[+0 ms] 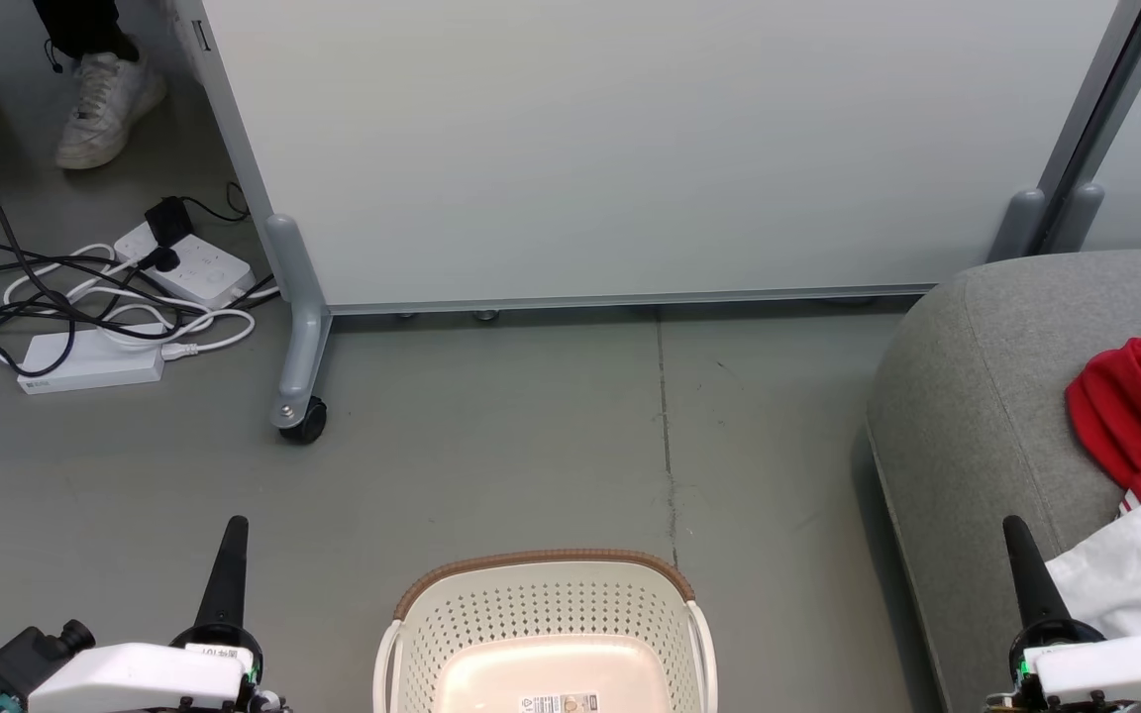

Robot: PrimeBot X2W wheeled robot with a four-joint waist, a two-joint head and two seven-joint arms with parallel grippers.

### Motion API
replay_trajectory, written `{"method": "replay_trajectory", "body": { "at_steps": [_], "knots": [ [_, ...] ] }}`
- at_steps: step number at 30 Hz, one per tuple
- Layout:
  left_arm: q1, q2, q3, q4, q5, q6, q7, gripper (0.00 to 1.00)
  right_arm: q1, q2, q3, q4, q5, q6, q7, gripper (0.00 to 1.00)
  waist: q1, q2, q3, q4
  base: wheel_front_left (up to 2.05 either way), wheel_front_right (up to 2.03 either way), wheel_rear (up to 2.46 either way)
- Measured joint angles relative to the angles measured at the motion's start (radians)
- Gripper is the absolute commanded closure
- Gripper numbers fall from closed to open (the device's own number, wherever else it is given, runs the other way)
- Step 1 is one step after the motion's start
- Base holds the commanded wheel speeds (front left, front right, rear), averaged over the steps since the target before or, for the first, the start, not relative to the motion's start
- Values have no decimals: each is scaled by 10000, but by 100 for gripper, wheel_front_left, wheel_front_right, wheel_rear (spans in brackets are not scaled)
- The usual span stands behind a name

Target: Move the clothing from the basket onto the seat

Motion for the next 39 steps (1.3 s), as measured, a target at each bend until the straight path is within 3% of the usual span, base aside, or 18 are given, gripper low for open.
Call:
{"method": "replay_trajectory", "body": {
  "at_steps": [39],
  "knots": [
    [-198,12,844,-594,-3053,-109,988,100,-213,-117,-79,-224,3405,-2,662,100,1,0,277,-250,0,0,0]
  ]
}}
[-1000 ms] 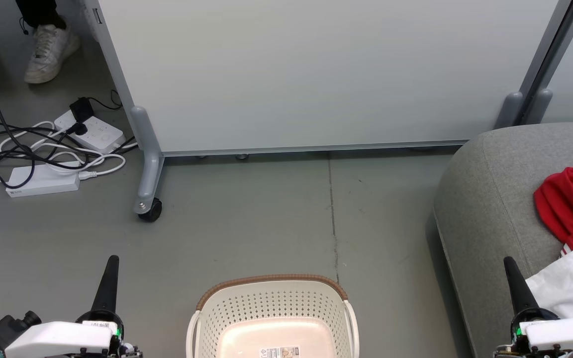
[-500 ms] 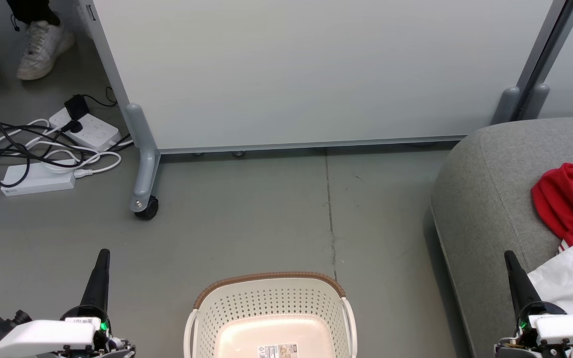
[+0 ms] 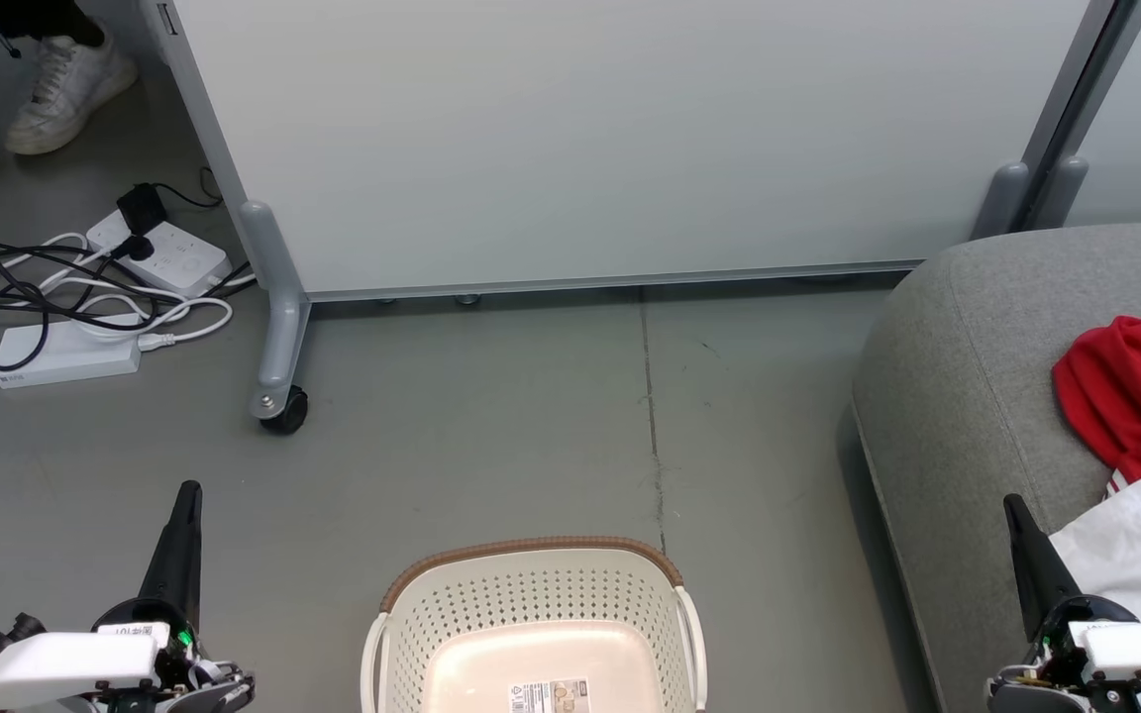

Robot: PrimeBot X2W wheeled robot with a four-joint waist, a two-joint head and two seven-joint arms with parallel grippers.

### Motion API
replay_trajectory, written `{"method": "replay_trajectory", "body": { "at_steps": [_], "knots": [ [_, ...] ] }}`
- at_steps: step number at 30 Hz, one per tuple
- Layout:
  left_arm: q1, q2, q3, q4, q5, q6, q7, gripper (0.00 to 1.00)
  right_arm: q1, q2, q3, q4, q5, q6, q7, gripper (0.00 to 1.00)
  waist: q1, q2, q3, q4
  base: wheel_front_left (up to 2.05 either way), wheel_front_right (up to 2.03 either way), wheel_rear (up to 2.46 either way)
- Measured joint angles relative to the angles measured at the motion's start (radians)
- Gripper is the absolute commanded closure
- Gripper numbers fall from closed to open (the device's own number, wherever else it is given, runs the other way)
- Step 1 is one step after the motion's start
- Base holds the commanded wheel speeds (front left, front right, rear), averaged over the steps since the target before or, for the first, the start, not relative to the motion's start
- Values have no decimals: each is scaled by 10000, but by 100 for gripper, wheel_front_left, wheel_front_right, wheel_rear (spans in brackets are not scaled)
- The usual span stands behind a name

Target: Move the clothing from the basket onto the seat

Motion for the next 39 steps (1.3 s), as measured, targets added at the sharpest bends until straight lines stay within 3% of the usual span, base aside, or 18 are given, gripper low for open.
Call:
{"method": "replay_trajectory", "body": {
  "at_steps": [13,39],
  "knots": [
    [-33,4,213,-151,-763,-46,251,100,-76,-35,-10,-50,882,0,161,100,-1,0,88,-79,0,0,0],
    [-41,4,221,-159,-796,-48,259,100,-82,-81,38,-56,917,0,153,100,-1,0,89,-80,0,0,0]
  ]
}}
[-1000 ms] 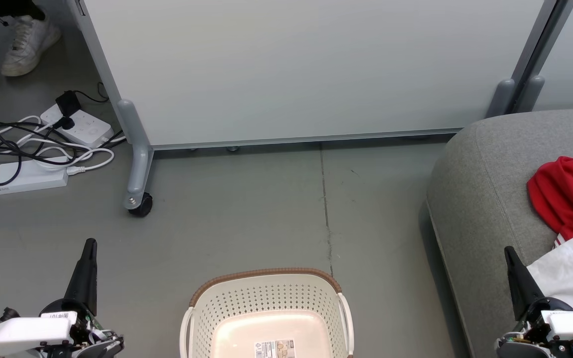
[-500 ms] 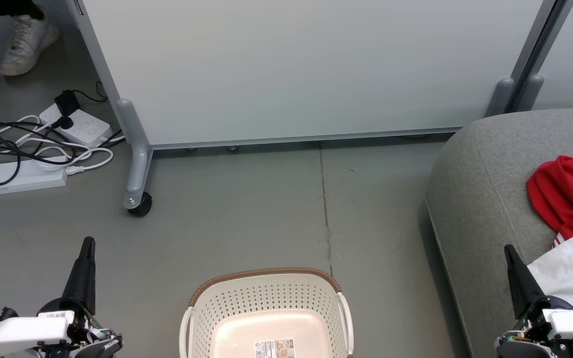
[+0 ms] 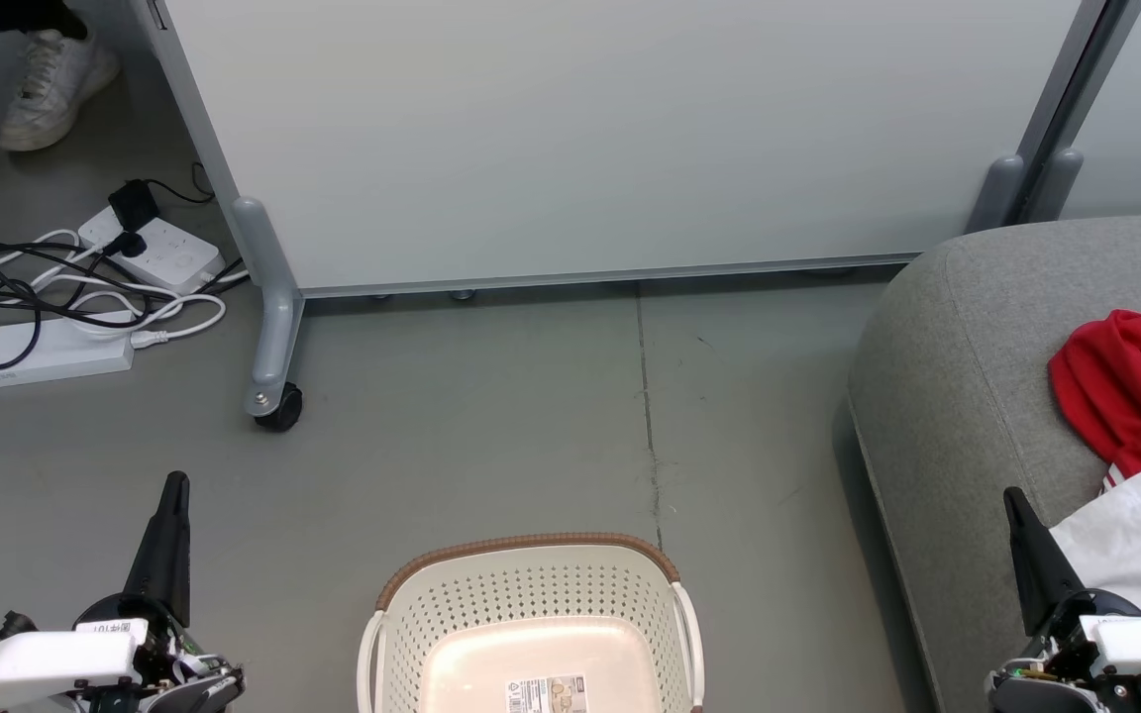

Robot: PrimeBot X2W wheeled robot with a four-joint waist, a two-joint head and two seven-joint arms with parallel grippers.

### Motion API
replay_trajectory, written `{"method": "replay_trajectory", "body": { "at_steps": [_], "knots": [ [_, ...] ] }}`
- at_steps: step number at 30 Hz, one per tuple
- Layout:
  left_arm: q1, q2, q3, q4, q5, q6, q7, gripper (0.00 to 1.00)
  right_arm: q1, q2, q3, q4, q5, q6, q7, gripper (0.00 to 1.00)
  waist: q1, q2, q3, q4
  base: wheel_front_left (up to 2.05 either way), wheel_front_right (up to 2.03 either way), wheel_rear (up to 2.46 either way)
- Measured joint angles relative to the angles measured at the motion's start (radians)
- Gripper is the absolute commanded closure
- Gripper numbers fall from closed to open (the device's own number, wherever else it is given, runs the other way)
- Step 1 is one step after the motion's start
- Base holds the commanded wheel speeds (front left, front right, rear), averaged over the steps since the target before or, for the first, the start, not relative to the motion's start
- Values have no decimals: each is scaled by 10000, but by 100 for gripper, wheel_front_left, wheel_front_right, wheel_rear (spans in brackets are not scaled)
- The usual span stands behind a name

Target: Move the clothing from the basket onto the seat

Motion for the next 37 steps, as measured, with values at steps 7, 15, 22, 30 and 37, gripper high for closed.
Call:
{"method": "replay_trajectory", "body": {
  "at_steps": [7,15,22,30,37],
  "knots": [
    [0,0,0,0,0,0,-2,100,0,-10,15,-2,59,0,-6,100,0,0,0,0,0,0,0],
    [0,0,0,0,-2,0,-2,100,0,-25,33,-2,73,0,-29,100,0,0,0,0,0,0,0],
    [0,0,0,0,-2,0,0,100,0,-40,46,-4,77,0,-58,100,0,0,0,0,0,0,0],
    [0,0,0,0,-2,0,0,100,0,-58,61,-6,88,0,-63,100,0,0,0,0,0,0,0],
    [0,0,0,0,-2,-2,-2,100,0,-67,77,-6,100,0,-73,100,0,0,0,0,0,0,0]
  ]
}}
